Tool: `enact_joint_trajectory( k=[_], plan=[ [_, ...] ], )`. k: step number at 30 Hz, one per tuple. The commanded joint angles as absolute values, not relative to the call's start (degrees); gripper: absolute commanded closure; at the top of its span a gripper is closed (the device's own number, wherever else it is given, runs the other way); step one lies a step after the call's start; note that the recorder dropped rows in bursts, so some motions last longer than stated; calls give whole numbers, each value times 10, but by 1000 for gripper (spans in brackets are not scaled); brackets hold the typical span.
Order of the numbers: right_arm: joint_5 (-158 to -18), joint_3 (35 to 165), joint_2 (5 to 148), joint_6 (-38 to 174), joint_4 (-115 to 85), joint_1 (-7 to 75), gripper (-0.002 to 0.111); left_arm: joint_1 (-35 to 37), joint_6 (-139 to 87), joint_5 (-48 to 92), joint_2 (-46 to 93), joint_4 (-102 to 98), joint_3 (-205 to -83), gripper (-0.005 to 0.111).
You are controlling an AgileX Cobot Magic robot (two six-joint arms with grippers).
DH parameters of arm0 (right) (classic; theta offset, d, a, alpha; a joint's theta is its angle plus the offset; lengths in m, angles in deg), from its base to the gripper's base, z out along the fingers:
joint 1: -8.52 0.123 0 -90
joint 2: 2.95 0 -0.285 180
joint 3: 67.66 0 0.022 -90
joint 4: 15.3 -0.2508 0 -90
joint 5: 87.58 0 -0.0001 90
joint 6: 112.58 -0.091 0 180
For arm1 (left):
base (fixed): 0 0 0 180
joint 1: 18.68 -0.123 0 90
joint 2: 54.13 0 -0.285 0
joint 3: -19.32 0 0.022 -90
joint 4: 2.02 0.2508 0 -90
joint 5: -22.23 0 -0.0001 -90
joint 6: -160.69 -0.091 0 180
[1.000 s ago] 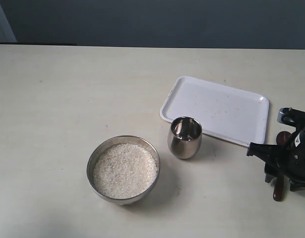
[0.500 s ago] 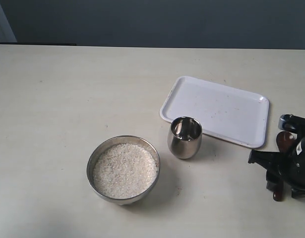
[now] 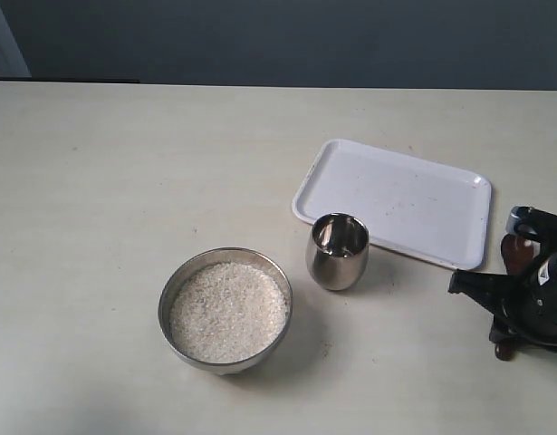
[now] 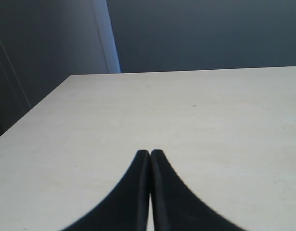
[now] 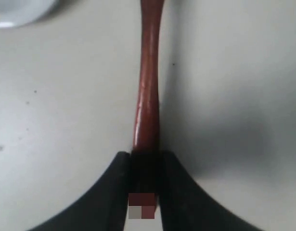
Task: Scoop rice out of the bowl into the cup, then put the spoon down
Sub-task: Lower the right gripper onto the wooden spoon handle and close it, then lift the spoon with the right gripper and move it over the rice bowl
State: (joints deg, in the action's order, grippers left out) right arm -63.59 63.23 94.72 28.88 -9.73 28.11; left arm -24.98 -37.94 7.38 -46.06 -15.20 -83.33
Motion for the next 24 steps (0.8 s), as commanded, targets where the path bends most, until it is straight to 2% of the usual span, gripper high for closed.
enact_joint_trajectory(
  k=[1, 8, 15, 24],
  plan=[
    [-639, 629, 944, 303, -92, 280, 109, -248, -377, 79, -463, -153, -835, 106],
    [-592, 629, 911, 371, -92, 280, 109, -248, -377, 79, -463, -153, -835, 106],
    [-498, 649, 796, 389, -32, 280, 109, -248, -377, 79, -463, -153, -835, 106],
    [-350, 813, 732, 695, -48, 280, 109, -248, -377, 79, -463, -153, -835, 106]
  ],
)
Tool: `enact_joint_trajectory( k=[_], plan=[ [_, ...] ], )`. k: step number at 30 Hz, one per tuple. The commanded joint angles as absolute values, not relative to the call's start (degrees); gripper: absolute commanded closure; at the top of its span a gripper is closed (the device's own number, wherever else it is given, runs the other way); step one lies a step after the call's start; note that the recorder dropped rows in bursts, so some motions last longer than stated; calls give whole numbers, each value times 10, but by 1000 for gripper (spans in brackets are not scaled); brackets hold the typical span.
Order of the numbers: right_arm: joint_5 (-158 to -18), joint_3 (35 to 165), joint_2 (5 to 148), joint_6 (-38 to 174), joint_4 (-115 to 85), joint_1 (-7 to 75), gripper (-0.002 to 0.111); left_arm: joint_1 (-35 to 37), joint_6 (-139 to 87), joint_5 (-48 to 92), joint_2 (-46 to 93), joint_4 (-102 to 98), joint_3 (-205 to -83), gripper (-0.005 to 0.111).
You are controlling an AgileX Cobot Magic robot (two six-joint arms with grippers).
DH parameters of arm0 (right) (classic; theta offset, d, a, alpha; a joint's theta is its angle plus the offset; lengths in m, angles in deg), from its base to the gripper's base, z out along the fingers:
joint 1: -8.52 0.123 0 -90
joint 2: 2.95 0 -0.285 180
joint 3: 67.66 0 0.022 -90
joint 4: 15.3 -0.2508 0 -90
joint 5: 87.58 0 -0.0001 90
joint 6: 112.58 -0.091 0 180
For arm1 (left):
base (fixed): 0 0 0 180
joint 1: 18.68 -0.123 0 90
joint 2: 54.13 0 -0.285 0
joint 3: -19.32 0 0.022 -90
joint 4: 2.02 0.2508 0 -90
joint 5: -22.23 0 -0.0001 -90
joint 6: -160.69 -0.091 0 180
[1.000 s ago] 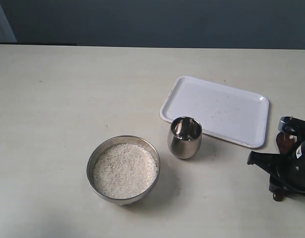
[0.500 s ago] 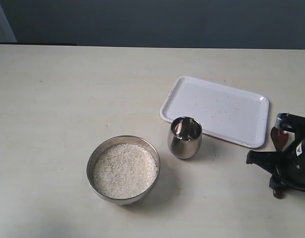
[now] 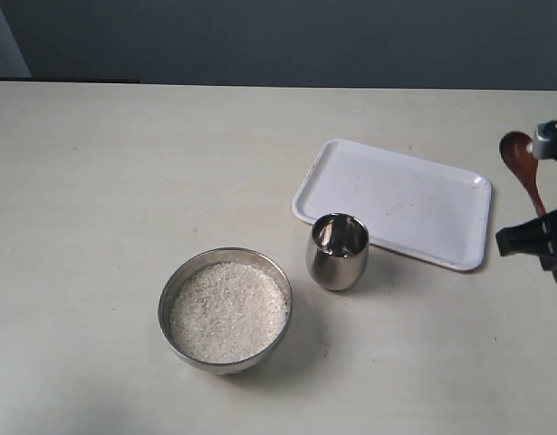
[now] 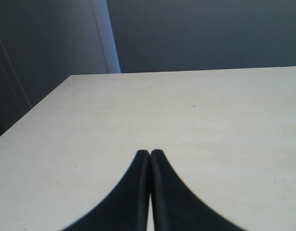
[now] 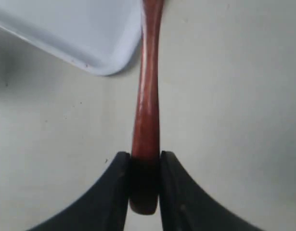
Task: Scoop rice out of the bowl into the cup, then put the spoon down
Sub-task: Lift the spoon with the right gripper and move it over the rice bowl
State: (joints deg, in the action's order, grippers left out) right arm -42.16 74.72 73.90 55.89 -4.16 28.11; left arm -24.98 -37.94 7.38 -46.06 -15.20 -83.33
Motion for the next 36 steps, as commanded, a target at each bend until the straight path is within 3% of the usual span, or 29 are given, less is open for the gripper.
enact_joint_trajectory(
  k=[1, 8, 21, 28, 36],
  plan=[
    [-334, 829, 733, 723, -49, 284, 109, -248, -377, 79, -463, -153, -835, 106],
    [-291, 909, 737, 908, -22, 397, 109, -248, -377, 79, -463, -153, -835, 106],
    [-344, 929, 882, 935, 291, 676, 109, -248, -377, 79, -463, -153, -835, 106],
    [-281, 929, 1000, 933, 505, 736, 109, -248, -377, 79, -463, -153, -835, 106],
    [-251, 954, 1002, 898, 535, 760, 109, -248, -377, 79, -463, -153, -835, 106]
  ],
)
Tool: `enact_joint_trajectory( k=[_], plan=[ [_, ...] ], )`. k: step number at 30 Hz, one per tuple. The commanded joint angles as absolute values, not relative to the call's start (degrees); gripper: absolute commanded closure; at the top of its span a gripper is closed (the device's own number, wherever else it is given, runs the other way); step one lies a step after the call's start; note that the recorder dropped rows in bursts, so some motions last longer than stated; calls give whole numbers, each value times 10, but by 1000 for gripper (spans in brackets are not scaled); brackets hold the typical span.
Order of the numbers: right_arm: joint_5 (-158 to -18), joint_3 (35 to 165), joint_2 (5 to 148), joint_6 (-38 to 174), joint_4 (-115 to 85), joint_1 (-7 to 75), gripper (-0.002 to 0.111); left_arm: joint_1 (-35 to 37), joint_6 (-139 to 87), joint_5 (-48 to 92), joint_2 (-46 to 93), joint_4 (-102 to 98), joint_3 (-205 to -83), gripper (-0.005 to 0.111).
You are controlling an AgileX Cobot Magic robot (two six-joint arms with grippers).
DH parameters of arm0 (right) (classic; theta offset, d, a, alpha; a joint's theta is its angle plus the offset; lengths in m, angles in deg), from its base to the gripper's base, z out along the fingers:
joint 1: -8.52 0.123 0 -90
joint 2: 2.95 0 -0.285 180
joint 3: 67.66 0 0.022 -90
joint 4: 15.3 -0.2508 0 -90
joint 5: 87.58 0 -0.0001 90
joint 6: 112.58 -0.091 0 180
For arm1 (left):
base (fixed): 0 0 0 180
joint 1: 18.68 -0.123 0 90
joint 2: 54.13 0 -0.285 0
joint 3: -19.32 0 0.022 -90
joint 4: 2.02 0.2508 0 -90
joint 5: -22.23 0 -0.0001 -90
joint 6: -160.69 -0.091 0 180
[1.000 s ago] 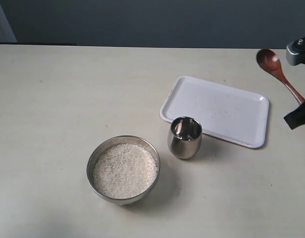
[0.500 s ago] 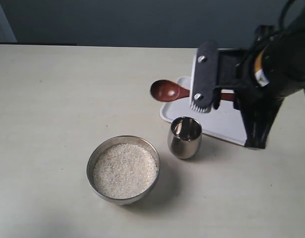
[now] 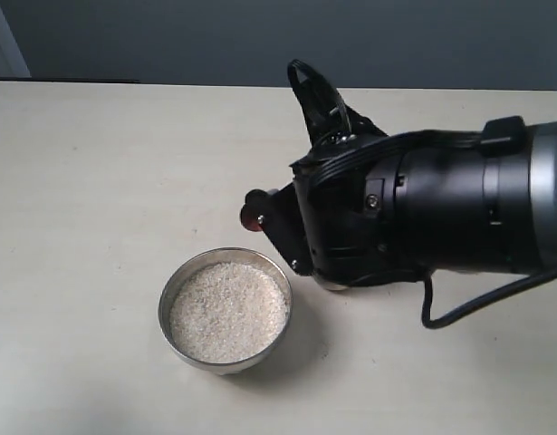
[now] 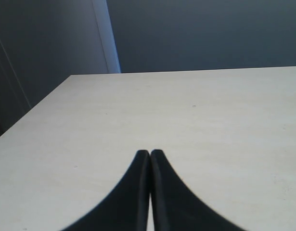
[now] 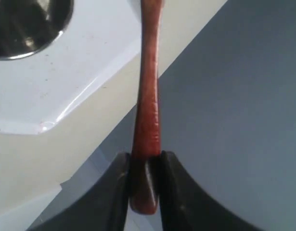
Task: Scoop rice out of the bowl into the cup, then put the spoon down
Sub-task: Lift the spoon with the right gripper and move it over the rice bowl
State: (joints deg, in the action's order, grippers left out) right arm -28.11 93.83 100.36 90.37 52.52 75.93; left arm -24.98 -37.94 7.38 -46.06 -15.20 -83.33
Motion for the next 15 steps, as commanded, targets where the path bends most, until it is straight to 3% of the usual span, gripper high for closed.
enact_joint_trajectory(
  k=[1, 8, 15],
  plan=[
    [-249, 957, 1002, 898, 534, 764, 109, -248, -377, 79, -463, -153, -835, 106],
    [-213, 957, 1000, 933, 449, 860, 109, -248, -377, 79, -463, -153, -835, 106],
    [-240, 957, 1032, 933, 444, 863, 109, -248, -377, 79, -463, -153, -835, 106]
  ],
)
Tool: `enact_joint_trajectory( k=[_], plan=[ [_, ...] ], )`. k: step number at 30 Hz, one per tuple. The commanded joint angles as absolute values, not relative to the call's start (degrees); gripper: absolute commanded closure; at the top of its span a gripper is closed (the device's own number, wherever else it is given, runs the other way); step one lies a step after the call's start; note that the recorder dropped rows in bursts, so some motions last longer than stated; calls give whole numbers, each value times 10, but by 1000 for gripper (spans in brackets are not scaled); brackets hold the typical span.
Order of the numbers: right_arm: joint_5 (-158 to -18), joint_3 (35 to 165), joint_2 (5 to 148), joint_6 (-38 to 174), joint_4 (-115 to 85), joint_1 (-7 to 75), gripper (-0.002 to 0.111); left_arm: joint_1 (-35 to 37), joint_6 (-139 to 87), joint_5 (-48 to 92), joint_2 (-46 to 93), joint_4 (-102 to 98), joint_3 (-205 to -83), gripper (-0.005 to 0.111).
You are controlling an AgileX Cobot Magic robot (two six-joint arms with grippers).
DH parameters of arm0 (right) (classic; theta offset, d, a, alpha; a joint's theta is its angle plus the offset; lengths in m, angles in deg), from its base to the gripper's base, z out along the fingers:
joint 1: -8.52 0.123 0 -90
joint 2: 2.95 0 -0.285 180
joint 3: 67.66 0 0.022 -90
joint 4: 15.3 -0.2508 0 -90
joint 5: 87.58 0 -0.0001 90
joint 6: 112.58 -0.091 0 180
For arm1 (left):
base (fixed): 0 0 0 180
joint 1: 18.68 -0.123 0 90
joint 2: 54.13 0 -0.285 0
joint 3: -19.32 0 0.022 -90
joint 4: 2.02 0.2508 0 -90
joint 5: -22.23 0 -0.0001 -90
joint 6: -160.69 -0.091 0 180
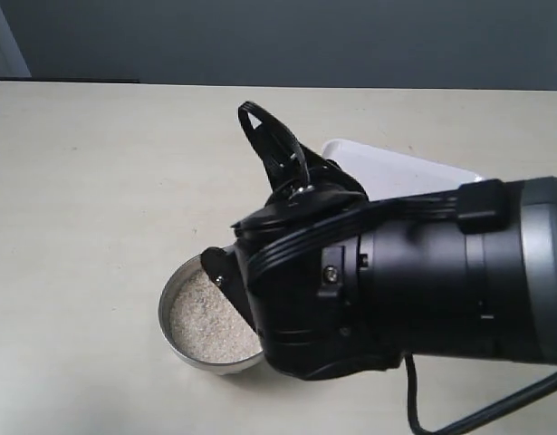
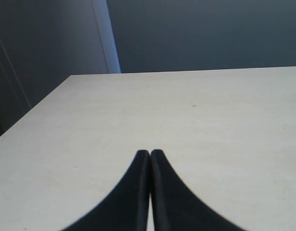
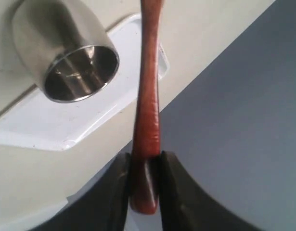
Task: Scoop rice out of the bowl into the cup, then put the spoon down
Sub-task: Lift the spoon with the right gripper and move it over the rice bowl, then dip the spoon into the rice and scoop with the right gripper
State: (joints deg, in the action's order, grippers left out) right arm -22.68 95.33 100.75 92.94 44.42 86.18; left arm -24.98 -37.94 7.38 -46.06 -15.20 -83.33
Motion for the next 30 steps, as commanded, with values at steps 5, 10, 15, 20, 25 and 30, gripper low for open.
enact_joint_trajectory(
  k=[5, 10, 15, 20, 25, 30],
  plan=[
    [-243, 957, 1064, 933, 461, 863, 109, -248, -377, 81, -463, -153, -835, 106],
    [-253, 957, 1069, 933, 447, 863, 109, -243, -377, 81, -463, -153, -835, 106],
    [-257, 957, 1073, 948, 425, 863, 109, -243, -377, 81, -463, -153, -835, 106],
    [-258, 958, 1073, 950, 413, 863, 109, -243, -377, 81, -463, -153, -835, 106],
    [-254, 962, 1073, 966, 376, 863, 109, -243, -377, 81, -463, -153, -835, 106],
    [-249, 962, 1073, 980, 325, 863, 109, -243, -377, 81, -463, -153, -835, 106]
  ],
)
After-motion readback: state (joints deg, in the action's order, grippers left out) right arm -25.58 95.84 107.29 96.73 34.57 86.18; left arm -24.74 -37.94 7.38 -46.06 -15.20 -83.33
